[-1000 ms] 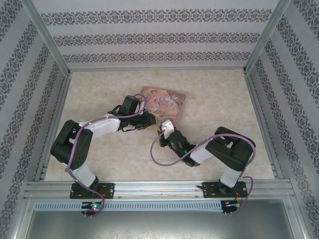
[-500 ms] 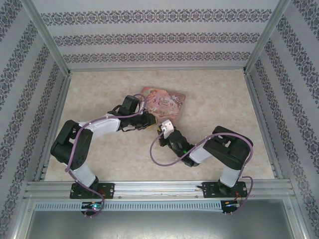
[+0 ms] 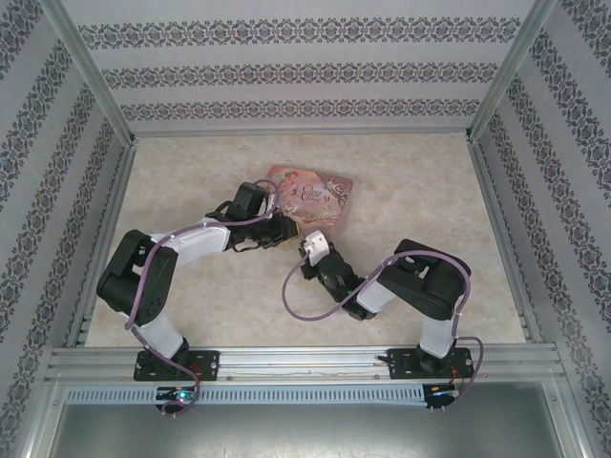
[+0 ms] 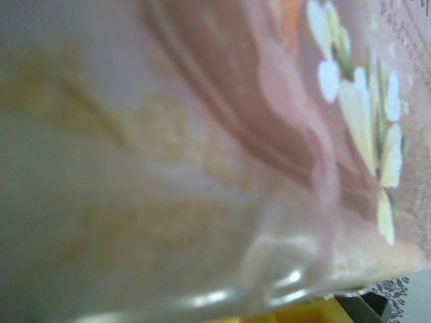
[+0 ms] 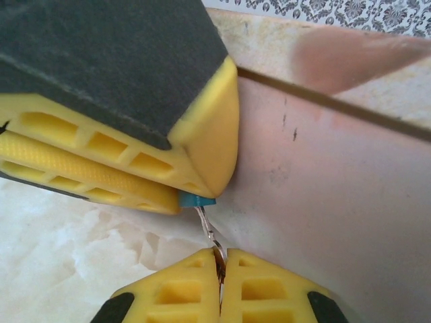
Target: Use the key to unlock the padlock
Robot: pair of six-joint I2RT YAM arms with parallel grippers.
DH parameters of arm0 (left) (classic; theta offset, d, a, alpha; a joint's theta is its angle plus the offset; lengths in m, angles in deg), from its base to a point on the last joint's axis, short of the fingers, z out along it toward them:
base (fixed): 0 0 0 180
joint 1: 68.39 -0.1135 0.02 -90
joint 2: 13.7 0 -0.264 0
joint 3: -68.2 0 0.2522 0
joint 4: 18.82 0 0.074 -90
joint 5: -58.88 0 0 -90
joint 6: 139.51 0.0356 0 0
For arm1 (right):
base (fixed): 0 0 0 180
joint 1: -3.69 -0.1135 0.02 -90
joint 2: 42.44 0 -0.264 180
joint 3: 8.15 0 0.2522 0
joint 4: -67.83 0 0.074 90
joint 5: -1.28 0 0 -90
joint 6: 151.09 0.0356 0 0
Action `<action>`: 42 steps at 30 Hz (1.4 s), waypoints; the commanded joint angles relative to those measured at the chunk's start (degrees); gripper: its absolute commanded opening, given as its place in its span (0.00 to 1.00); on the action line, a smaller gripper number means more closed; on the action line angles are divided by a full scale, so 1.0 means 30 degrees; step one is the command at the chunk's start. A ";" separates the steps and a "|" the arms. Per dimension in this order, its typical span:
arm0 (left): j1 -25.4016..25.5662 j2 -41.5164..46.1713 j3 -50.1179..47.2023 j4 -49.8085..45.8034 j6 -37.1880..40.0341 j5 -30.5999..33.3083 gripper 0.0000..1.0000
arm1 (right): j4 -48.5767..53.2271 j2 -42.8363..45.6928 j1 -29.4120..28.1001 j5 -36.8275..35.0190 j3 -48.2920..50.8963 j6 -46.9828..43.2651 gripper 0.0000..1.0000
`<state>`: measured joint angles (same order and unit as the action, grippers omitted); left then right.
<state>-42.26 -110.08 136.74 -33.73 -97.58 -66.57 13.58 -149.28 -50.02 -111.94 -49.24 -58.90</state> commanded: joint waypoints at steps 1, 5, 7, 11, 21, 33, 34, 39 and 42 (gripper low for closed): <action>0.0226 0.0632 0.0524 0.0023 -0.0428 -0.1566 0.08 | -0.2275 -0.0559 -0.0332 -0.0457 -0.0959 -0.1128 0.00; 0.0233 0.0574 0.0547 0.0097 -0.0503 -0.1642 0.08 | -0.3403 -0.1211 -0.0406 -0.0450 -0.1158 -0.1398 0.00; 0.0237 0.0544 0.0540 0.0091 -0.0504 -0.1693 0.08 | -0.3613 -0.1378 -0.0463 -0.0373 -0.1281 -0.1506 0.00; 0.0230 0.0544 0.0492 0.0036 -0.0534 -0.1768 0.08 | -0.3756 -0.1503 -0.0465 -0.0118 -0.1592 -0.1676 0.00; 0.0248 0.0500 0.0326 0.0015 -0.0623 -0.1901 0.08 | -0.3756 -0.1467 -0.0297 0.0748 -0.2892 -0.2658 0.00; 0.0230 0.0195 0.0287 -0.0305 -0.0332 -0.2160 0.08 | -0.3757 -0.0948 0.0909 0.3538 -0.3368 -0.1671 0.00; 0.0240 0.0115 0.0299 -0.0320 -0.0266 -0.2146 0.08 | -0.3763 -0.0919 0.1004 0.3770 -0.3420 -0.1550 0.00; 0.0211 -0.0272 0.0280 0.0014 -0.0232 -0.2161 0.08 | -0.3756 -0.1189 0.1035 0.3940 -0.3436 -0.0944 0.00; 0.0130 -0.0535 0.0272 0.0216 -0.0105 -0.2012 0.08 | -0.3756 -0.1595 0.1059 0.3794 -0.3184 -0.0412 0.00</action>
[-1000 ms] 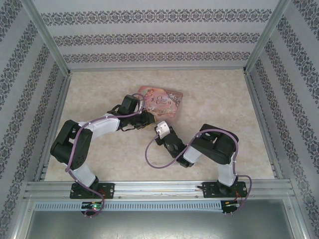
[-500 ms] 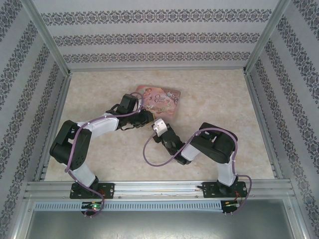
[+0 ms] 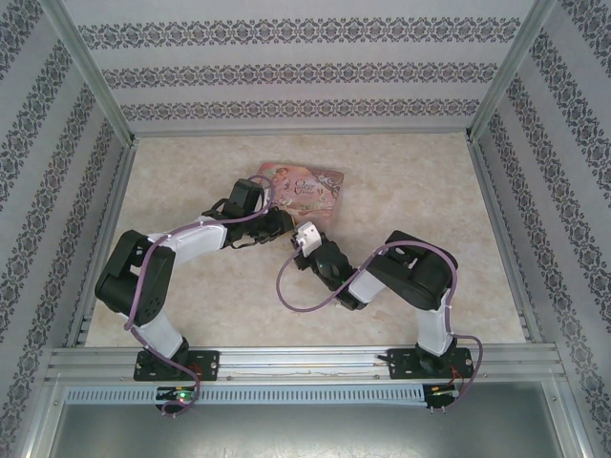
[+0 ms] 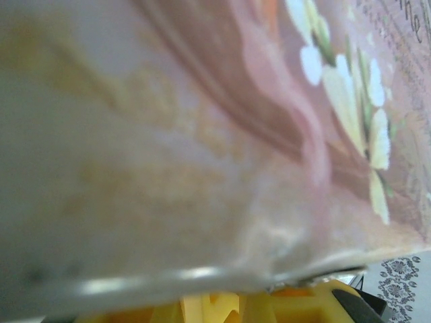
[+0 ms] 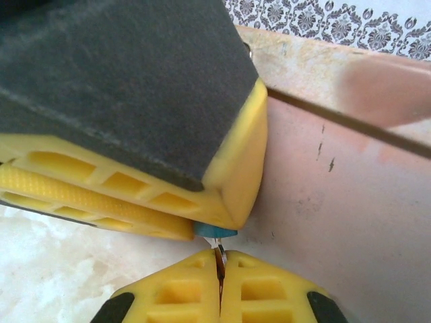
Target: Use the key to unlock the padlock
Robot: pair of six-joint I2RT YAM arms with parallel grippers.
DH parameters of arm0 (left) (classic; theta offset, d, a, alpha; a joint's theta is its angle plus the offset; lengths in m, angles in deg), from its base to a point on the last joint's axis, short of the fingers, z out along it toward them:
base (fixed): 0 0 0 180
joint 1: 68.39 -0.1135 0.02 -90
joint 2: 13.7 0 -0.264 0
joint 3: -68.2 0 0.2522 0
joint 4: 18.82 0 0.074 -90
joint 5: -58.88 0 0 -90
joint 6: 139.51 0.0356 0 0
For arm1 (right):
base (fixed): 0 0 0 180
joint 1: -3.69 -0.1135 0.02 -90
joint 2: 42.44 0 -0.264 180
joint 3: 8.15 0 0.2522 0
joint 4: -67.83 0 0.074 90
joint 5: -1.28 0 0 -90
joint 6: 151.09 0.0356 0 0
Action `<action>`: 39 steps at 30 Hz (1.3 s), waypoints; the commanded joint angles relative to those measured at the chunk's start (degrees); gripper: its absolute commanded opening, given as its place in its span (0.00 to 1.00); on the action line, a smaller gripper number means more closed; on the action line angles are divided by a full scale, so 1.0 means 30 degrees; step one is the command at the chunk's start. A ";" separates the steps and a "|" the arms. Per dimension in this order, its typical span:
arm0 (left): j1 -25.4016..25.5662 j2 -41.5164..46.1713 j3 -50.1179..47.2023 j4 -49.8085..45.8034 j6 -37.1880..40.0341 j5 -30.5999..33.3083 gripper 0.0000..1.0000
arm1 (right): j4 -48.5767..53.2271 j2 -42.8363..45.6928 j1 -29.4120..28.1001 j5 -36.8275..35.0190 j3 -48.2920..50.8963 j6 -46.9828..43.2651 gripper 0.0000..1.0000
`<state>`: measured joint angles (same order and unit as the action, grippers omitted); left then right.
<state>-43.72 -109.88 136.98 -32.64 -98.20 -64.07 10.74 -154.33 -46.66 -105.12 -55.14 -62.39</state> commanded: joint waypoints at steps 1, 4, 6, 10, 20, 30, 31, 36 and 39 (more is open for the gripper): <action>0.0611 -0.0710 0.0229 -0.0060 0.0152 -0.2768 0.08 | -0.2809 -0.0042 -0.0063 0.1457 -0.1119 0.0975 0.00; 0.0484 -0.0967 0.0172 0.0154 0.0222 -0.2644 0.08 | -0.2809 -0.0352 -0.0063 0.1254 -0.0726 0.1555 0.00; 0.0395 -0.1152 0.0117 0.0378 0.0236 -0.2596 0.09 | -0.2809 -0.0561 -0.0063 0.1147 -0.0432 0.1928 0.00; 0.0275 -0.1541 -0.0078 0.0890 0.0240 -0.2581 0.10 | -0.2809 -0.0894 -0.0057 0.1120 0.0126 0.2800 0.00; 0.0051 -0.1992 -0.0324 0.1606 0.0174 -0.2556 0.23 | -0.2794 -0.1676 -0.0261 0.1044 0.1040 0.4690 0.00; -0.0361 -0.0562 -0.0673 0.0245 0.1075 -0.2134 0.46 | -0.2809 -0.2250 -0.0341 0.1015 0.1407 0.6272 0.00; -0.0468 -0.0277 -0.0806 0.0094 0.1155 -0.2043 0.48 | -0.2809 -0.2279 -0.0369 0.1015 0.1406 0.6389 0.00; -0.1150 0.1621 -0.1787 -0.0098 0.1316 -0.1757 0.54 | -0.2718 -0.2087 -0.0407 0.1011 0.1468 0.6925 0.00; -0.1762 0.2927 -0.2445 -0.0056 0.1468 -0.1600 0.60 | -0.2675 -0.1918 -0.0401 0.1007 0.1497 0.7365 0.00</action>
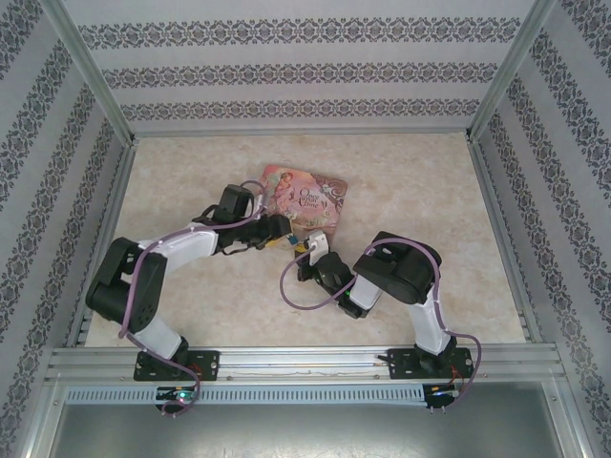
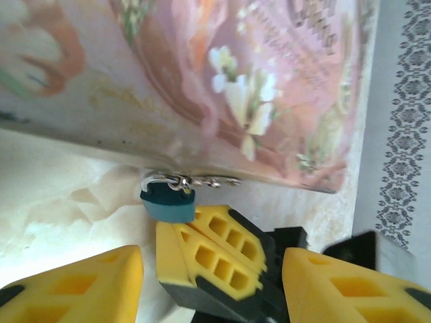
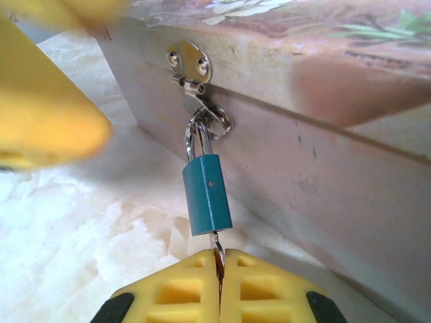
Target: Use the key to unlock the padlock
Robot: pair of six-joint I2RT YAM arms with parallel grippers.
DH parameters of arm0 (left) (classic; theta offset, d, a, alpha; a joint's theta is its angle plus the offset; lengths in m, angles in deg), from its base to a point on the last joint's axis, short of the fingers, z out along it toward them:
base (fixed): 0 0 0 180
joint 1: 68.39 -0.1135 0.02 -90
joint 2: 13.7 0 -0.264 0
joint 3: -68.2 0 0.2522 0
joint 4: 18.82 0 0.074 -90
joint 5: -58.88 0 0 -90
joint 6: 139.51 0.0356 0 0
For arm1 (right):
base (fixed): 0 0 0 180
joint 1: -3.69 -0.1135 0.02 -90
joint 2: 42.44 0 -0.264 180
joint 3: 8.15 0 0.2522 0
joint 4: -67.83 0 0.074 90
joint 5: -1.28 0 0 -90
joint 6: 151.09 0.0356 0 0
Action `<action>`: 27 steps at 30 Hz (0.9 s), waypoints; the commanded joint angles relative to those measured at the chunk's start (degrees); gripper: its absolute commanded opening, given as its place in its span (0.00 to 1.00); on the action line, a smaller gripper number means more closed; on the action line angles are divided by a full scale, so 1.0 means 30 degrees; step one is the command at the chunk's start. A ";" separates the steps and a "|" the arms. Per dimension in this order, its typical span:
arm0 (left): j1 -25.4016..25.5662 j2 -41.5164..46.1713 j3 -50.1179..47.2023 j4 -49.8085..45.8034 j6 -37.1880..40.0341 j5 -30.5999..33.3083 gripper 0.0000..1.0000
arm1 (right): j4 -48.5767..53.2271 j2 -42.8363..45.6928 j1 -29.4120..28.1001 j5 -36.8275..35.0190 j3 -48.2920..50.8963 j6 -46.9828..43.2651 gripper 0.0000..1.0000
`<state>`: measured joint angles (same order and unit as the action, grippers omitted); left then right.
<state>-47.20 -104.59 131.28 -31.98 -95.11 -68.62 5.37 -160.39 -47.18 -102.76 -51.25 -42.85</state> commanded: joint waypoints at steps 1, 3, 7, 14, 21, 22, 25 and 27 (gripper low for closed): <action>-0.0806 0.1607 -0.0768 -0.0198 0.0494 -0.0028 0.61 | -0.0900 0.0161 -0.0195 0.0242 0.0223 0.1031 0.00; -0.1328 0.2589 -0.1390 0.0189 0.0577 0.0160 0.63 | -0.0899 0.0338 -0.0207 0.0364 0.0258 0.1671 0.00; -0.2196 0.4280 -0.2803 0.1352 0.0505 0.0541 0.67 | -0.0871 0.0744 -0.0177 0.0839 0.0339 0.3207 0.00; -0.2757 0.6005 -0.4984 0.3549 -0.0599 0.0749 0.70 | -0.0843 0.1483 -0.0129 0.1475 0.0635 0.5882 0.00; -0.2790 0.5620 -0.6336 0.5733 -0.2152 0.0185 0.68 | -0.0030 0.2053 -0.0020 0.2107 0.0503 0.7876 0.00; -0.2786 0.5529 -0.6516 0.6231 -0.2426 0.0061 0.68 | 0.0072 0.2130 0.0016 0.2109 0.0506 0.8062 0.00; -0.2790 0.5058 -0.6983 0.7587 -0.2964 -0.0301 0.67 | 0.0268 0.2412 0.0068 0.2161 0.0532 0.8602 0.00; -0.2788 0.4648 -0.7244 0.8617 -0.3228 -0.0599 0.67 | 0.0272 0.2576 0.0163 0.2207 0.0552 0.9102 0.00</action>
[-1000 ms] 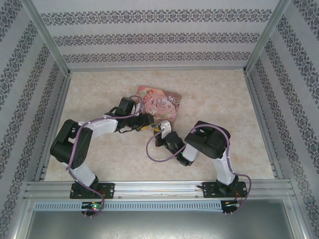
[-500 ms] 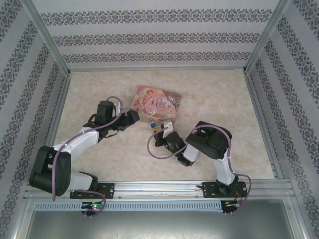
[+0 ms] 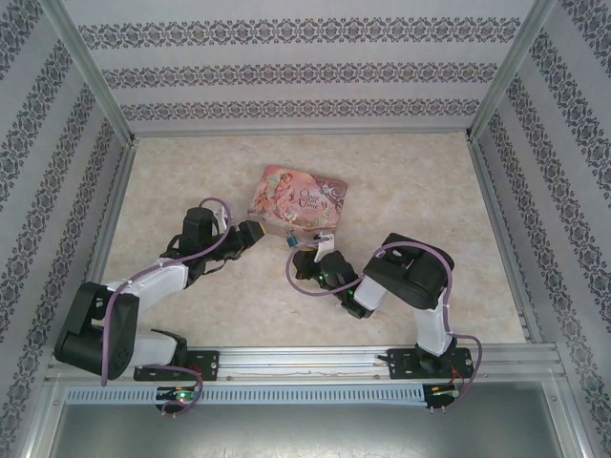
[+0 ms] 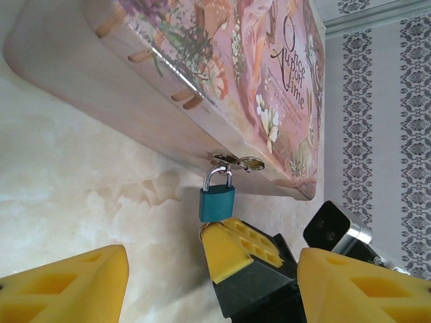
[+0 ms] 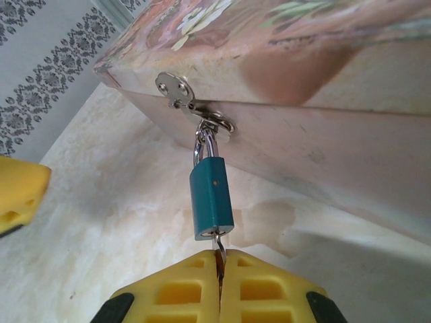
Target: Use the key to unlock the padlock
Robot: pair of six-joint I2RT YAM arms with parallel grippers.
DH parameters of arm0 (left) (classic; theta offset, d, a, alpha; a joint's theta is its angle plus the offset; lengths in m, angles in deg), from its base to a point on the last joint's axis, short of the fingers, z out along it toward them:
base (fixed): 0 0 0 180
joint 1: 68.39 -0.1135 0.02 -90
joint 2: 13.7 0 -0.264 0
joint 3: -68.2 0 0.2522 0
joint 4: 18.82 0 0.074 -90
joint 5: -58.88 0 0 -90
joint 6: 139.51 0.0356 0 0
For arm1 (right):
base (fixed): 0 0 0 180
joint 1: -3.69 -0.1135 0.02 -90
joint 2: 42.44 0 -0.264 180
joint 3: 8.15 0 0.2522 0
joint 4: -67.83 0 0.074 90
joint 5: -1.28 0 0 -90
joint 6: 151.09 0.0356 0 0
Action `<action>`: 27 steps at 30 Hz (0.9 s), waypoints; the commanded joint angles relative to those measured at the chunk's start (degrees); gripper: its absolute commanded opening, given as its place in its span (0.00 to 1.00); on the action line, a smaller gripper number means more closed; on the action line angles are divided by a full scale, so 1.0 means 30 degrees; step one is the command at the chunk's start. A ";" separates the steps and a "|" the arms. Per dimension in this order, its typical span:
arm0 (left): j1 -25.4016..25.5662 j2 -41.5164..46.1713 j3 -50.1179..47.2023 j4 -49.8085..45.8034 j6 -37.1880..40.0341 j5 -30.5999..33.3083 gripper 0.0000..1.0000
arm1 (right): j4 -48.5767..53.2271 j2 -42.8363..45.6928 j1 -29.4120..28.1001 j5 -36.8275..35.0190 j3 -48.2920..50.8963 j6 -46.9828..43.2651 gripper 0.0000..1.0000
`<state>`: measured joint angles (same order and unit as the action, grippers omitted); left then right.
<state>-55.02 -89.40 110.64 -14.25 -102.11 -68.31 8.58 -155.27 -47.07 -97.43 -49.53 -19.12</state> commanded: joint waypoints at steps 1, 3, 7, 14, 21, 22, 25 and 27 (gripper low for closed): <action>-0.0178 -0.0588 -0.0492 0.3194 -0.1041 -0.0807 0.67 | -0.0772 0.0928 0.0198 0.0497 -0.0032 0.1465 0.00; -0.0188 -0.1059 -0.0698 0.4414 -0.1339 -0.1084 0.67 | -0.0770 0.1071 0.0278 0.0609 -0.0080 0.1985 0.00; -0.0193 -0.2008 -0.0860 0.6091 -0.1836 -0.1495 0.67 | -0.0690 0.1356 0.0339 0.0750 -0.0199 0.2708 0.00; -0.0123 -0.3715 -0.0849 0.8161 -0.2481 -0.1953 0.66 | -0.0411 0.1664 0.0456 0.0992 -0.0462 0.3891 0.00; 0.0208 -0.5272 -0.0832 1.0298 -0.3426 -0.2195 0.64 | 0.0207 0.1841 0.0485 0.1085 -0.0783 0.4431 0.00; 0.0302 -0.5414 -0.0810 1.0415 -0.3442 -0.2220 0.64 | 0.0304 0.1866 0.0485 0.1101 -0.0813 0.4508 0.00; 0.0572 -0.5854 -0.0693 1.0652 -0.3531 -0.2146 0.64 | 0.0539 0.1928 0.0485 0.1182 -0.0904 0.4640 0.00; 0.0812 -0.6203 -0.0601 1.0929 -0.3659 -0.2161 0.64 | 0.0662 0.2029 0.0485 0.1222 -0.0931 0.4743 0.00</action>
<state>-53.73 -106.91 108.52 13.59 -111.86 -73.60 13.56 -151.84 -46.26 -94.28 -50.69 -5.89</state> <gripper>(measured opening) 0.638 0.043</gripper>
